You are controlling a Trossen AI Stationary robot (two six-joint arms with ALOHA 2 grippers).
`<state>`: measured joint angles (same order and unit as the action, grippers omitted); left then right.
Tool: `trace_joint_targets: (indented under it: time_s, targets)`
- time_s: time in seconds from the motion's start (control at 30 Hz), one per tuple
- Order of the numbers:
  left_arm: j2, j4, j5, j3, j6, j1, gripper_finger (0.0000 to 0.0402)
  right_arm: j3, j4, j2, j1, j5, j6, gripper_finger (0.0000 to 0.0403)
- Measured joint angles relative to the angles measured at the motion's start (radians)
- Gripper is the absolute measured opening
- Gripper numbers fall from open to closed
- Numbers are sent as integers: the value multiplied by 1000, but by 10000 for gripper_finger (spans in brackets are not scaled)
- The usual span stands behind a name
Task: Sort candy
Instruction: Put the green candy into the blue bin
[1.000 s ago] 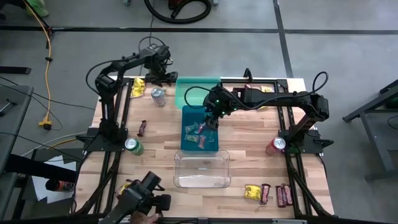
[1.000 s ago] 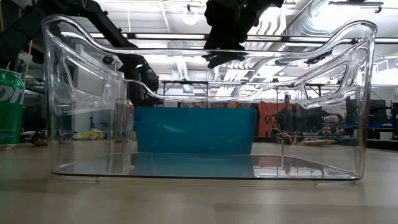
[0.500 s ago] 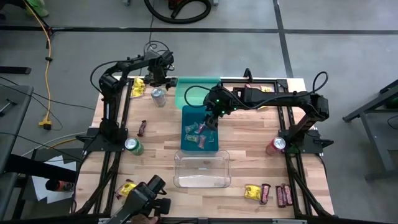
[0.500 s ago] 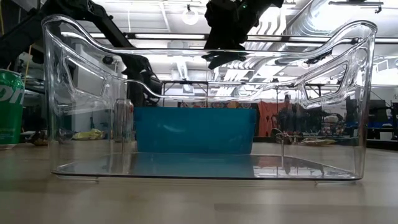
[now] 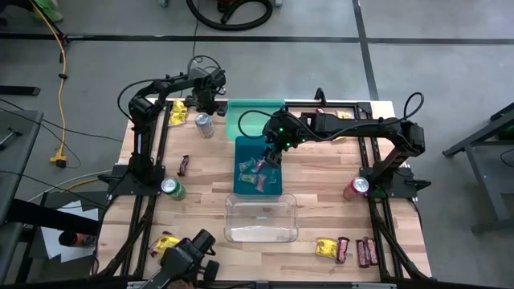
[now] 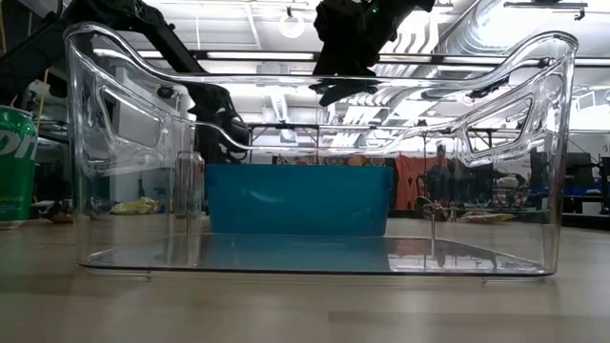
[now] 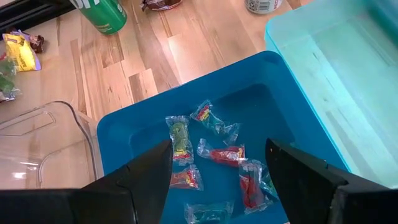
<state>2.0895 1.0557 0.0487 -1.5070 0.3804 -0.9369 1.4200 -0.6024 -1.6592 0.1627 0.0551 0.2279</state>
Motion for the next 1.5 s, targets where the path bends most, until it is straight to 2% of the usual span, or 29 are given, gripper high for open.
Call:
trace_joint_targets:
  time_s: [0.13,0.4,0.57,0.73,0.9,1.1,1.2,1.33,1.5]
  targets:
    - [-19,-4,-21,-17,-53,1,2,0,0,0,0,0,0,252]
    - [-159,-13,-45,-142,-122,-5,0,0,0,0,0,-33,-6,252]
    - [-288,-13,-92,-155,-147,28,0,0,1,3,0,-35,-45,252]
    - [-436,-32,-126,-155,-139,166,0,0,7,42,7,-116,-92,252]
    - [-546,-138,-126,-156,-75,368,0,0,12,107,61,-184,-123,252]
    - [-568,-250,-100,-156,-81,614,0,0,13,169,140,-184,-113,252]
    - [-546,-259,-47,-150,-117,706,0,0,14,180,162,-183,-105,252]
    - [-564,-351,-9,1,-83,758,0,0,6,183,167,-156,-105,252]
    - [-688,-606,-15,299,16,762,0,0,-9,183,167,-150,-105,252]
